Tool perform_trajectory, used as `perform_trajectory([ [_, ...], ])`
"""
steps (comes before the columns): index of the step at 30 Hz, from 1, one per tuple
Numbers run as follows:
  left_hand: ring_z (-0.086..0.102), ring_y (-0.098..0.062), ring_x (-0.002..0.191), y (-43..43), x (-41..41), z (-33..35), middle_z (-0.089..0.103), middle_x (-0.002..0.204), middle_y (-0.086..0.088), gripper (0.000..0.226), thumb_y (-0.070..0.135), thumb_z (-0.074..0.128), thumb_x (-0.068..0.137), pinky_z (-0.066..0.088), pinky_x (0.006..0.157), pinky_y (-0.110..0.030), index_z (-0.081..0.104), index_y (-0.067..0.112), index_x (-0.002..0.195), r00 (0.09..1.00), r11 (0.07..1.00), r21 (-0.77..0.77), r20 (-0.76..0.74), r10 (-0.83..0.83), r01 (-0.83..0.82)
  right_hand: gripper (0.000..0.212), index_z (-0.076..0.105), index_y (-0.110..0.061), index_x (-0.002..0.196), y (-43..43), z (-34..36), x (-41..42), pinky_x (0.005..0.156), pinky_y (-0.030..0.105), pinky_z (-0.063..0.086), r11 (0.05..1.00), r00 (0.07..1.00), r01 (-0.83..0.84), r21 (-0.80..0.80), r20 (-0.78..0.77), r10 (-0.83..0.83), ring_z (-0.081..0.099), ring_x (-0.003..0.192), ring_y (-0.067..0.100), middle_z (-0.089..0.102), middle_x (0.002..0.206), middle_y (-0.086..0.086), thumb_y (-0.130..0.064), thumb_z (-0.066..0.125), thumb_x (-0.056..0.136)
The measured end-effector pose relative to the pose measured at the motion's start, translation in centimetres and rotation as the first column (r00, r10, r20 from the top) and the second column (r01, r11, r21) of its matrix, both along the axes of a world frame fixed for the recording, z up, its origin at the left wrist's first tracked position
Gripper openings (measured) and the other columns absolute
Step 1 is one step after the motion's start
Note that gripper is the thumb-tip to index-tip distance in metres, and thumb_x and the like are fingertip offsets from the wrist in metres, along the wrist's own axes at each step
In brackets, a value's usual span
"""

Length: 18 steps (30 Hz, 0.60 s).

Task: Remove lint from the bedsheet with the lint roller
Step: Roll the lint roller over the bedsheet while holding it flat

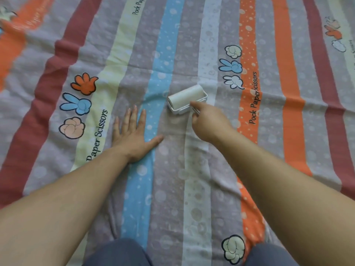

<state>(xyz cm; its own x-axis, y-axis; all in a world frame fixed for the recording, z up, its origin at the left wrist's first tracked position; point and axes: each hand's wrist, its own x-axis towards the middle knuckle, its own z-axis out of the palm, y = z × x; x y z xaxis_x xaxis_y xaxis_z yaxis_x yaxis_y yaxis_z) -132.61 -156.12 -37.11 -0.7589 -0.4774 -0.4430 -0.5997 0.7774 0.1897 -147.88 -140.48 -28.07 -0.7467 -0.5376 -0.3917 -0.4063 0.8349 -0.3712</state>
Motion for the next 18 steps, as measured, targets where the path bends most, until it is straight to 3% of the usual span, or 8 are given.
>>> perform_trajectory([
  [6, -0.04, -0.011, 0.144, -0.5, 0.0, -0.7, -0.041, 0.159, 0.004, 0.103, 0.086, 0.021, 0.085, -0.024, 0.118, -0.046, -0.028, 0.028, 0.155, 0.999, 0.999, 0.04, 0.035, -0.009, 0.007, 0.052, 0.039, -0.038, 0.14, 2.7, -1.6, 2.1, 0.079, 0.04, 0.049, 0.993, 0.994, -0.06, 0.103, -0.088, 0.069, 0.059, 0.102, 0.037, 0.064, 0.117, 0.013, -0.018, 0.042, 0.091],
  [12, -0.039, -0.01, 0.144, -0.2, -0.1, -0.3, -0.04, 0.16, 0.005, 0.106, 0.09, 0.019, 0.081, -0.023, 0.119, -0.046, -0.026, 0.029, 0.156, 1.0, 0.999, 0.049, 0.015, 0.002, -0.002, 0.05, 0.035, -0.046, 0.142, 11.2, 0.6, 5.2, 0.069, 0.037, 0.041, 0.983, 0.995, -0.082, 0.164, -0.047, 0.091, 0.06, 0.101, 0.031, 0.063, 0.119, 0.006, -0.033, 0.038, 0.094],
  [18, -0.037, -0.01, 0.146, 0.1, 0.1, -0.2, -0.038, 0.161, 0.006, 0.107, 0.091, 0.019, 0.081, -0.022, 0.12, -0.046, -0.026, 0.029, 0.156, 1.0, 1.0, 0.019, 0.0, 0.004, -0.004, 0.053, 0.037, -0.052, 0.139, 16.1, 1.4, 7.1, 0.064, 0.034, 0.044, 0.975, 0.998, -0.059, 0.216, -0.002, 0.061, 0.059, 0.086, 0.025, 0.067, 0.106, 0.001, -0.032, 0.043, 0.091],
])
